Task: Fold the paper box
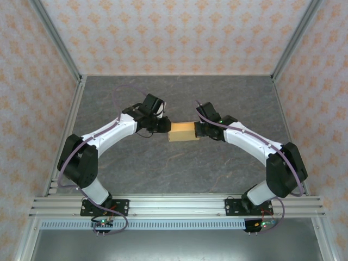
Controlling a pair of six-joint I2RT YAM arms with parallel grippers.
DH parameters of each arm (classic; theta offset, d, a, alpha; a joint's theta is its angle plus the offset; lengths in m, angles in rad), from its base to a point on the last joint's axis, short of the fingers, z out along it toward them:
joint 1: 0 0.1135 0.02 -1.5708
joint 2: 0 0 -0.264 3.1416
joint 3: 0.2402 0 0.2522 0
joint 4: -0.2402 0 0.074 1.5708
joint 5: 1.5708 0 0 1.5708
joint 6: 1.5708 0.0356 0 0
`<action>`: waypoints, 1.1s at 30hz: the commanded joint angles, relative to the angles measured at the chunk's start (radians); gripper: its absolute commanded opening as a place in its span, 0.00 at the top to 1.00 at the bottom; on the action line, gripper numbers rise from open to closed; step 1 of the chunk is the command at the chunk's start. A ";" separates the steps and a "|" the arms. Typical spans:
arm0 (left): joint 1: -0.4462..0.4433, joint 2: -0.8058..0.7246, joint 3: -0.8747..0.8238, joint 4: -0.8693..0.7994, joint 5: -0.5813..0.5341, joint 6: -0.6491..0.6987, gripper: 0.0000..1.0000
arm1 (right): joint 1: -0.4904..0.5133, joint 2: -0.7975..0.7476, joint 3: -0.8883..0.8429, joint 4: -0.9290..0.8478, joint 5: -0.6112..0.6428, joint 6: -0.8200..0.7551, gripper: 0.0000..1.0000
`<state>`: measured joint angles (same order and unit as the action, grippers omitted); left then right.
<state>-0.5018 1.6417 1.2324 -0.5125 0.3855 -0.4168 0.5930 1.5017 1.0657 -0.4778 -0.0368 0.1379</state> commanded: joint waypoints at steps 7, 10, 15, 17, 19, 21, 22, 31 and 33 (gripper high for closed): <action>0.000 0.005 0.012 -0.003 0.015 -0.030 0.91 | -0.005 0.007 -0.001 -0.050 0.026 -0.001 1.00; 0.000 -0.001 0.000 0.022 0.022 -0.058 0.94 | -0.005 0.005 -0.002 -0.049 0.025 0.000 1.00; 0.000 -0.013 -0.022 0.064 0.026 -0.109 0.99 | -0.005 0.006 -0.003 -0.047 0.024 0.001 1.00; -0.001 -0.020 -0.029 0.076 0.020 -0.112 1.00 | -0.005 0.006 -0.003 -0.047 0.023 0.002 1.00; 0.002 -0.028 -0.039 0.091 0.018 -0.151 1.00 | -0.005 0.006 -0.006 -0.045 0.024 0.001 1.00; 0.003 -0.035 -0.055 0.119 0.019 -0.174 1.00 | -0.005 0.006 -0.007 -0.045 0.025 0.000 1.00; 0.004 -0.038 -0.062 0.132 0.022 -0.187 1.00 | -0.005 0.005 -0.007 -0.045 0.025 0.000 1.00; 0.036 -0.063 -0.142 0.252 0.077 -0.291 1.00 | -0.005 0.007 -0.012 -0.045 0.028 0.000 1.00; 0.044 -0.071 -0.156 0.269 0.091 -0.306 1.00 | -0.005 0.007 -0.011 -0.044 0.028 0.000 1.00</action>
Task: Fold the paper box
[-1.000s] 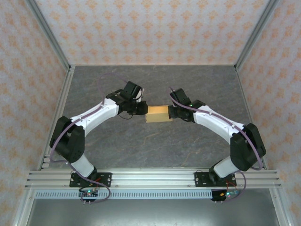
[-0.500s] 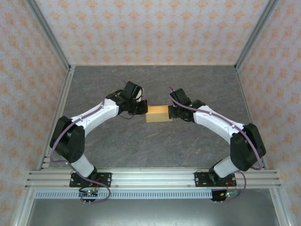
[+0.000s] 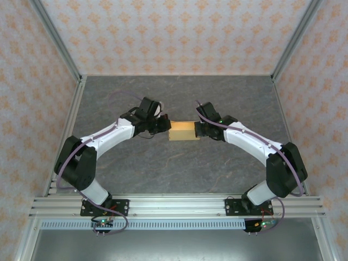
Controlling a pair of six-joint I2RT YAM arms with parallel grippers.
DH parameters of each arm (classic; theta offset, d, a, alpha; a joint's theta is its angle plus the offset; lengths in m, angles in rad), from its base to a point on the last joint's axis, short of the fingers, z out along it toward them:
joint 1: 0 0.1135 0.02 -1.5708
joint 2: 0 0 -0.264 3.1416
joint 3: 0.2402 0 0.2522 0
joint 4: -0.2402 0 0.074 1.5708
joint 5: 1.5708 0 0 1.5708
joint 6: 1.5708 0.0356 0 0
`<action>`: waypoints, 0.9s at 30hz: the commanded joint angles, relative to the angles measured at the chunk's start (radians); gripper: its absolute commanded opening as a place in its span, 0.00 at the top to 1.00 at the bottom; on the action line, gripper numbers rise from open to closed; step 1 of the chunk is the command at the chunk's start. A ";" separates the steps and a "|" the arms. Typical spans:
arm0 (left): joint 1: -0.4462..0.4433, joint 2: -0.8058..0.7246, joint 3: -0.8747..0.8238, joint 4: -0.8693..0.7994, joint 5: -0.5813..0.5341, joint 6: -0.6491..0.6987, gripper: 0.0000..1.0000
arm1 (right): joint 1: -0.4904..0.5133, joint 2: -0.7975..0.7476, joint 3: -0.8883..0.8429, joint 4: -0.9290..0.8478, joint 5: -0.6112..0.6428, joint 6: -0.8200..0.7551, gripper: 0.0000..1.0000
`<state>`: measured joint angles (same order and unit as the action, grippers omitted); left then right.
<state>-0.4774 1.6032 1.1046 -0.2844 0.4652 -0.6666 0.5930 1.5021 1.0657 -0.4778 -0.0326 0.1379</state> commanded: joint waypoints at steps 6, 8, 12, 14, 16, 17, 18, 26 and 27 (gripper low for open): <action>0.039 -0.048 -0.051 0.056 0.029 -0.073 1.00 | -0.005 0.010 -0.005 -0.047 0.022 0.000 1.00; 0.045 -0.059 -0.059 0.040 0.016 -0.059 1.00 | -0.005 0.009 -0.004 -0.048 0.023 -0.002 1.00; 0.059 -0.077 -0.064 0.000 -0.020 -0.025 1.00 | -0.005 0.010 -0.003 -0.052 0.025 -0.002 1.00; 0.069 -0.081 -0.069 -0.001 -0.017 -0.025 1.00 | -0.005 0.011 -0.003 -0.051 0.025 0.000 1.00; 0.078 -0.084 -0.077 0.016 0.001 -0.037 1.00 | -0.005 0.012 -0.004 -0.051 0.025 0.000 1.00; 0.081 -0.082 -0.080 0.030 0.015 -0.050 1.00 | -0.005 0.012 -0.004 -0.051 0.025 0.002 1.00; 0.082 -0.080 -0.083 0.042 0.027 -0.060 1.00 | -0.005 0.013 -0.005 -0.050 0.025 0.004 1.00; 0.083 -0.064 -0.111 0.147 0.090 -0.150 1.00 | -0.003 0.017 -0.007 -0.047 0.020 0.006 1.00; 0.083 -0.064 -0.114 0.154 0.090 -0.160 1.00 | -0.004 0.015 -0.009 -0.047 0.021 0.006 1.00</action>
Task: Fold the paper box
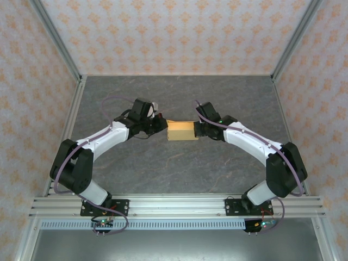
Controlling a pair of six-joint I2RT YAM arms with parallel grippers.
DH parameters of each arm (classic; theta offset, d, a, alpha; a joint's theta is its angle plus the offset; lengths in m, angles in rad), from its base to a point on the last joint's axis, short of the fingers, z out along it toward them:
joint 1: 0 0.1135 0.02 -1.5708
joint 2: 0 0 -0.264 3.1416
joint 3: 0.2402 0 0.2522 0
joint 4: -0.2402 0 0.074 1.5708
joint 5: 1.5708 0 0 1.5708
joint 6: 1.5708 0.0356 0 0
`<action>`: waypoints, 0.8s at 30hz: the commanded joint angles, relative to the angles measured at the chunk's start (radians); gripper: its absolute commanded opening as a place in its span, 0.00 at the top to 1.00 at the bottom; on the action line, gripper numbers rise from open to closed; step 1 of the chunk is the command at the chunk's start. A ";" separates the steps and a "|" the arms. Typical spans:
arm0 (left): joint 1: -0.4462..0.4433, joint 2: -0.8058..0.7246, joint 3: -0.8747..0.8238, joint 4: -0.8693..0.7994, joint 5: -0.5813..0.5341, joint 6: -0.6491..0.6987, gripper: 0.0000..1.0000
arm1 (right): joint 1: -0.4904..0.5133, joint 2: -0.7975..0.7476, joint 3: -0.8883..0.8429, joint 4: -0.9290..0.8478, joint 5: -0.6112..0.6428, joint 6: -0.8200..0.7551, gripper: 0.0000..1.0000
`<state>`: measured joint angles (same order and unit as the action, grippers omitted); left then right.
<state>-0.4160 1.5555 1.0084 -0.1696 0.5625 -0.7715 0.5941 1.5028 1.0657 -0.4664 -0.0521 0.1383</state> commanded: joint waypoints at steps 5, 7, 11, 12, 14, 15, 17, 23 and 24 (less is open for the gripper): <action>0.023 -0.032 -0.047 0.079 -0.014 -0.098 1.00 | -0.005 0.016 -0.010 -0.057 0.038 0.006 1.00; 0.022 -0.035 -0.054 0.090 -0.017 -0.113 1.00 | -0.004 0.015 -0.011 -0.057 0.038 0.006 1.00; 0.022 -0.037 -0.059 0.105 -0.016 -0.130 1.00 | -0.004 0.012 -0.013 -0.055 0.038 0.006 1.00; 0.022 -0.036 -0.060 0.108 -0.016 -0.135 1.00 | -0.004 0.012 -0.014 -0.055 0.038 0.006 1.00; 0.023 -0.037 -0.069 0.118 -0.019 -0.148 1.00 | -0.005 0.011 -0.015 -0.056 0.037 0.007 1.00; 0.023 -0.035 -0.075 0.129 -0.018 -0.159 1.00 | -0.004 0.010 -0.015 -0.055 0.038 0.006 1.00; 0.024 -0.033 -0.079 0.136 -0.019 -0.165 1.00 | -0.005 0.008 -0.016 -0.053 0.038 0.007 1.00; 0.022 -0.066 -0.062 0.019 -0.114 -0.061 1.00 | -0.005 0.008 -0.016 -0.055 0.041 0.007 1.00; 0.022 -0.075 -0.058 -0.004 -0.132 -0.041 1.00 | -0.005 0.007 -0.015 -0.055 0.043 0.007 1.00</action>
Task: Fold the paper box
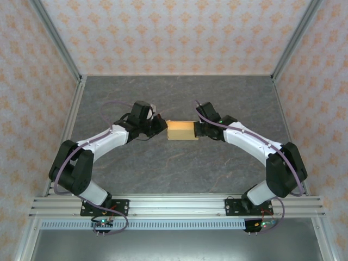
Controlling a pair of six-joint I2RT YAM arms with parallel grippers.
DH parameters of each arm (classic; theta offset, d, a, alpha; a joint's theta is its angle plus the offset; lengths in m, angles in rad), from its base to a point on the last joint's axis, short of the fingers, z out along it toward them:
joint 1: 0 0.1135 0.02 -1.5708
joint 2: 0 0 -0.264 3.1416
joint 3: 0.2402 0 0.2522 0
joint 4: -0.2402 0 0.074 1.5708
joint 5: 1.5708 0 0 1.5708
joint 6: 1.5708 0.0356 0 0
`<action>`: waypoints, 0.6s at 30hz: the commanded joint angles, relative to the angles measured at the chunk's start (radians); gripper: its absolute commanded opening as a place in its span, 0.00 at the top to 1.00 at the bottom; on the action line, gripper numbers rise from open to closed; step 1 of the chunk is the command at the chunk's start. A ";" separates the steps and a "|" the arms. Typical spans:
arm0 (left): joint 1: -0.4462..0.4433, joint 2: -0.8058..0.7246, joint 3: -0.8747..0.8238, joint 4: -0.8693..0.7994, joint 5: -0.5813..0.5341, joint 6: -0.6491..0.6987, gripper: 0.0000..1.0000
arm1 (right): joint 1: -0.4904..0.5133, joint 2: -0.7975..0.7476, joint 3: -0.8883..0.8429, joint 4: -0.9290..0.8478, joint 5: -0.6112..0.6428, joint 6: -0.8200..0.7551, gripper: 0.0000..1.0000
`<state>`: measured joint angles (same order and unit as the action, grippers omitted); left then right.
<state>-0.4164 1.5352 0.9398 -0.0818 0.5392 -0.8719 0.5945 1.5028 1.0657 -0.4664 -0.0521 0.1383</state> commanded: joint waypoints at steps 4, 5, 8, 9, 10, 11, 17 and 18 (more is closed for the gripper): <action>0.022 -0.056 0.033 -0.173 -0.127 0.144 1.00 | -0.005 0.008 -0.012 -0.053 0.044 0.009 1.00; 0.022 -0.050 0.039 -0.183 -0.119 0.157 1.00 | -0.005 0.009 -0.010 -0.051 0.043 0.009 1.00; 0.021 -0.036 0.053 -0.207 -0.093 0.184 0.95 | -0.004 0.014 -0.009 -0.049 0.041 0.015 1.00; 0.021 -0.039 0.053 -0.211 -0.089 0.188 0.94 | -0.005 0.014 -0.008 -0.050 0.041 0.016 1.00; 0.021 -0.045 0.055 -0.216 -0.088 0.193 0.92 | -0.005 0.013 -0.008 -0.051 0.041 0.016 1.00; 0.021 -0.054 0.061 -0.229 -0.098 0.201 0.90 | -0.004 0.011 -0.007 -0.050 0.041 0.017 1.00; 0.021 -0.109 0.093 -0.244 -0.138 0.219 0.69 | -0.004 0.007 -0.001 -0.054 0.042 0.015 1.00; 0.022 -0.112 0.096 -0.229 -0.127 0.211 0.66 | -0.003 0.007 0.000 -0.055 0.041 0.014 1.00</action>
<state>-0.3973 1.4719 0.9901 -0.3035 0.4324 -0.6758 0.5926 1.5028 1.0657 -0.4751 -0.0402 0.1390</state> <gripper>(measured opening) 0.320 0.045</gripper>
